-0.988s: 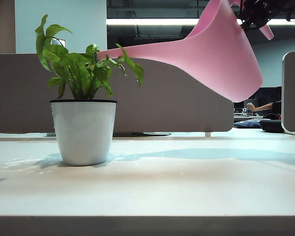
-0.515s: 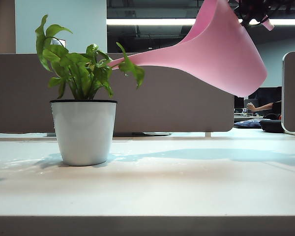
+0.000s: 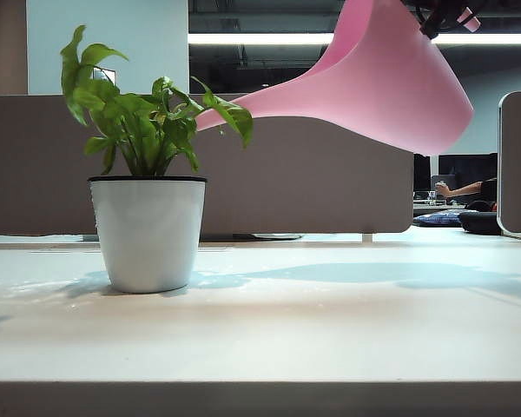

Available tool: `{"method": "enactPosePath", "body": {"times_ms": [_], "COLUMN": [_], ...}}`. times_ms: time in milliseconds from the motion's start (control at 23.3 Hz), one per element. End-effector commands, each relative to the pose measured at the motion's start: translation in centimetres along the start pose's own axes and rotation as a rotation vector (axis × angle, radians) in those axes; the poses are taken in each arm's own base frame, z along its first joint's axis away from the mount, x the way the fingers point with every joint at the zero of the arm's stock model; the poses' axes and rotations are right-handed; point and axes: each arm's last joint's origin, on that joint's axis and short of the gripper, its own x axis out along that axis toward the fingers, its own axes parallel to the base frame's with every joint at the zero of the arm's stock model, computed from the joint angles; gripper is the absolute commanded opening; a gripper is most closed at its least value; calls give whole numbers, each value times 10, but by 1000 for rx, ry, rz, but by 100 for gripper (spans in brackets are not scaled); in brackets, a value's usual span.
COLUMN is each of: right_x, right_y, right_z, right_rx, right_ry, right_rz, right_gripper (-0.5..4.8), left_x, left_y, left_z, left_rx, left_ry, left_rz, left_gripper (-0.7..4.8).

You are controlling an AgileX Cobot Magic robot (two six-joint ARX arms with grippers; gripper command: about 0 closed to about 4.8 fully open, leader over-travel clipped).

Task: Pick up the watering can from the table, water the potted plant, and put the can back.

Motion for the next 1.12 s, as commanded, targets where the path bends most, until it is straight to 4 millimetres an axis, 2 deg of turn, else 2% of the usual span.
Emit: {"method": "enactPosePath", "body": {"times_ms": [43,515,1116], "right_x": [-2,-2,-10], "right_y": [-13,-11,-22], "right_z": [18,24,33], "right_rx": [-108,-130,-144], "right_ry": [-60,-75,-93], "right_rz": [-67,-60,-89], "right_gripper": [94,94,94], "left_x": [-2,-2,-2], "left_y": [0,0,0], "left_z": [2,1,1], "left_rx": [-1,-2,-2], "left_ry": [-12,-11,-12], "left_rz": [2,1,1], "left_gripper": [-5,-5,-5]}}
